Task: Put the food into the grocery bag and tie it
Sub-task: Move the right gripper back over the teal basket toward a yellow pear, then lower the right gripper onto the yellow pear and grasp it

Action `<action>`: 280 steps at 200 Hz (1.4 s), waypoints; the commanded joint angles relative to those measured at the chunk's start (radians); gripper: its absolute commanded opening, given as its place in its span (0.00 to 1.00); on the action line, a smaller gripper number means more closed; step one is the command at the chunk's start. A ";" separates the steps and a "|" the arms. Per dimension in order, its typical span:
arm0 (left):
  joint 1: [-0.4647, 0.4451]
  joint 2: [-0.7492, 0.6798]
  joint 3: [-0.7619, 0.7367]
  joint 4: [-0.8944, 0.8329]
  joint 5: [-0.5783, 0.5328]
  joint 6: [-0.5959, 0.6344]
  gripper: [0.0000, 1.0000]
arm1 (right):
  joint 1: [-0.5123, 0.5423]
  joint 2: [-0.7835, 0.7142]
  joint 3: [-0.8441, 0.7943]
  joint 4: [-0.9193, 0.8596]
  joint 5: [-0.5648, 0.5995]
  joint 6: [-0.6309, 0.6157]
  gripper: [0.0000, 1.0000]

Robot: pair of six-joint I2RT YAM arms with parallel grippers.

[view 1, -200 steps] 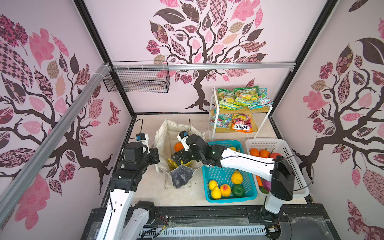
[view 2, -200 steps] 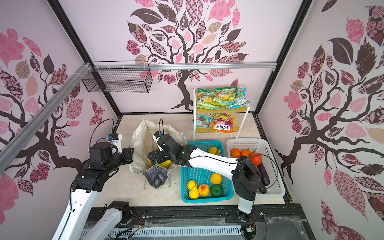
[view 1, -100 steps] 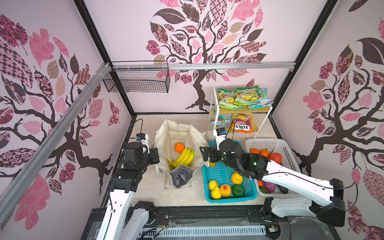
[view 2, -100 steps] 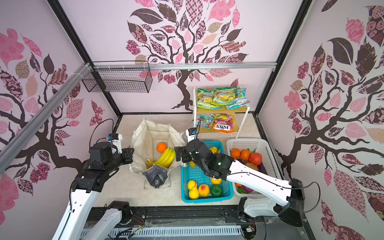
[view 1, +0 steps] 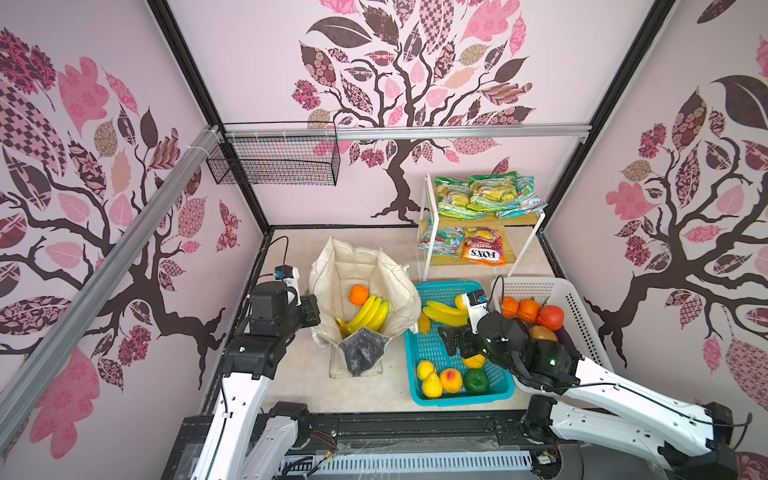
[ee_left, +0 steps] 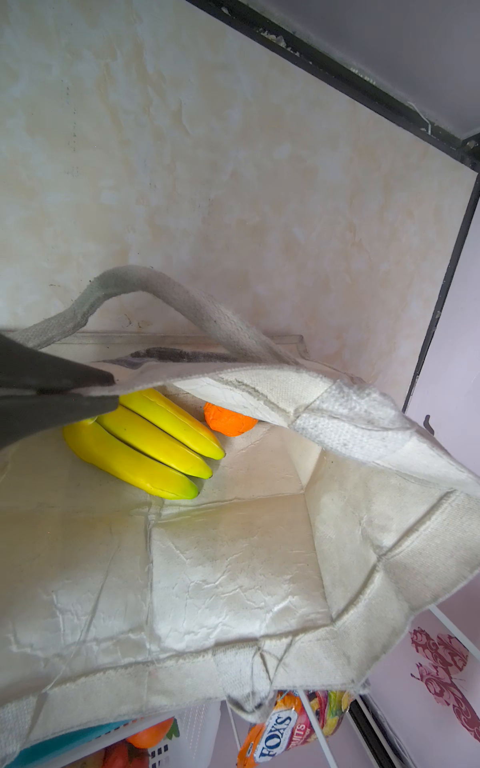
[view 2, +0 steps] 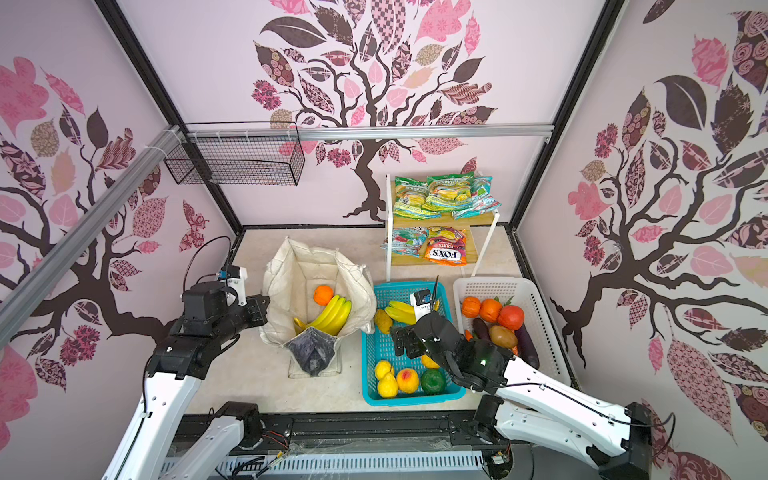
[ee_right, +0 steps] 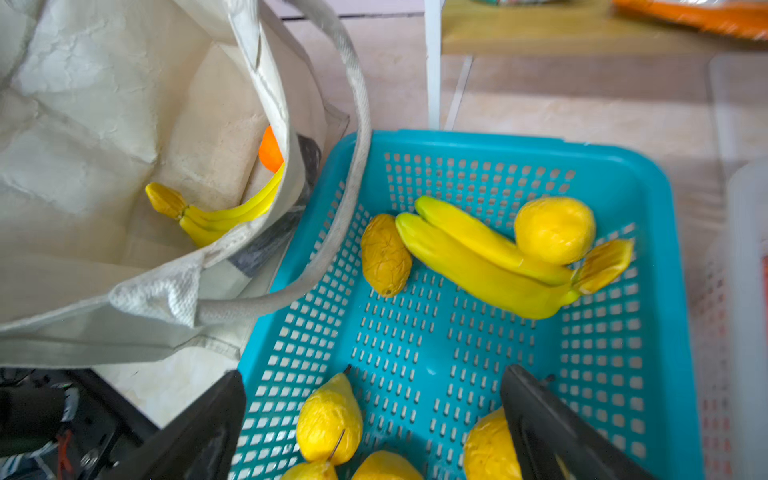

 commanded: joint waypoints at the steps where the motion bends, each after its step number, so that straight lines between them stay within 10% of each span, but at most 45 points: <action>1: -0.003 -0.005 -0.013 -0.003 0.008 0.002 0.00 | -0.001 0.028 0.007 -0.059 -0.154 0.056 0.94; 96: -0.002 0.006 -0.012 -0.006 -0.004 0.001 0.00 | 0.001 0.142 -0.082 -0.005 -0.415 0.059 0.60; 280: -0.002 0.002 -0.009 -0.017 -0.044 0.002 0.00 | 0.102 0.445 -0.050 0.011 -0.343 0.104 0.67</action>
